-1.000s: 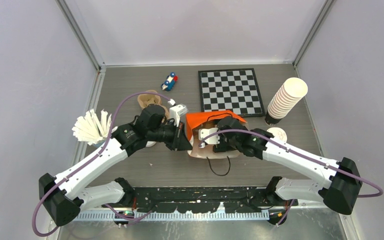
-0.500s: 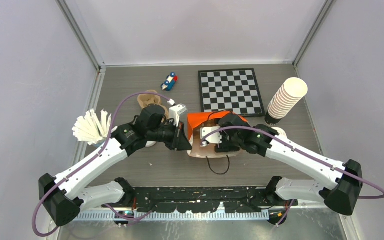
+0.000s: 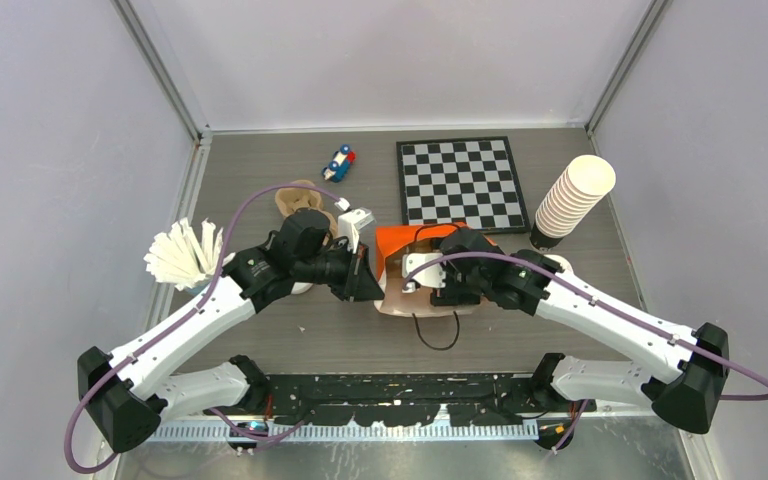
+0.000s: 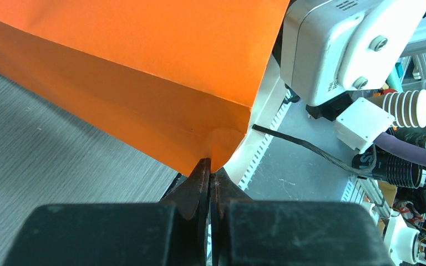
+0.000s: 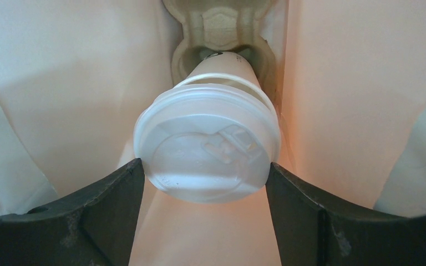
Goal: Pack the takeout coffee
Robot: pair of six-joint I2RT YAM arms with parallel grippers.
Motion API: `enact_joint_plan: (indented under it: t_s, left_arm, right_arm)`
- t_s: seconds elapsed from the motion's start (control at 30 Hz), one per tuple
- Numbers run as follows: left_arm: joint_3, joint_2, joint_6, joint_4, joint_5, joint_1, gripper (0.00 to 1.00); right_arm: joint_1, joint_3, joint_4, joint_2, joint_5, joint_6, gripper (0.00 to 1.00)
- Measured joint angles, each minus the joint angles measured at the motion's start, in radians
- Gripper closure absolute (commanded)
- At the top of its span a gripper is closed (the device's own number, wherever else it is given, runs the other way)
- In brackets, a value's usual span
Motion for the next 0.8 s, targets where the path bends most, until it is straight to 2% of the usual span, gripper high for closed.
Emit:
enact_joint_plan:
  t_s: [0.53, 0.8]
  left_arm:
    - [0.0, 0.0, -0.003, 0.003, 0.008, 0.0, 1.0]
    - [0.0, 0.0, -0.006, 0.008, 0.011, 0.0, 1.0]
  right_arm:
    - [-0.029, -0.092, 0.162, 0.014, 0.036, 0.008, 0.38]
    - [-0.041, -0.095, 0.179, 0.014, 0.059, 0.007, 0.35]
